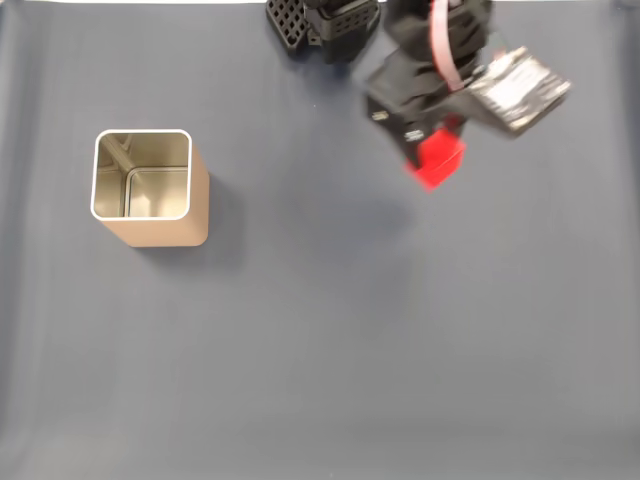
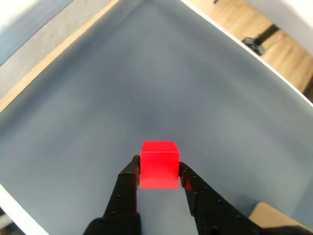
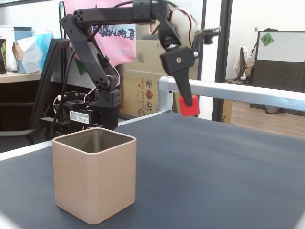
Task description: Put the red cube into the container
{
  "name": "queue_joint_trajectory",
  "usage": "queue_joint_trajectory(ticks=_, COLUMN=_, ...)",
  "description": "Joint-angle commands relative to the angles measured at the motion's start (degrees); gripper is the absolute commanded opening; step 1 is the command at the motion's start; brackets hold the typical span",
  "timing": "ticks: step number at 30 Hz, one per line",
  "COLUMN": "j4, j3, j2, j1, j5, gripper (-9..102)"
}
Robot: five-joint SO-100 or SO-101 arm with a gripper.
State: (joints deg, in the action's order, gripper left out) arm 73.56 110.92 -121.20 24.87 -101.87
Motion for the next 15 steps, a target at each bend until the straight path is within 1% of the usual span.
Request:
queue_joint_trajectory(ticks=1, j4=1.58, j3=-6.42, j2=-0.18, j1=-8.09, j5=-1.93, gripper=1)
queue_joint_trajectory(ticks=8, j4=7.03, j3=-14.59, j2=-0.18, j1=-25.14, j5=-4.83, gripper=1)
queue_joint_trajectory(ticks=15, j4=9.40, j3=-14.59, j2=-1.23, j1=-40.96, j5=-9.58, gripper=0)
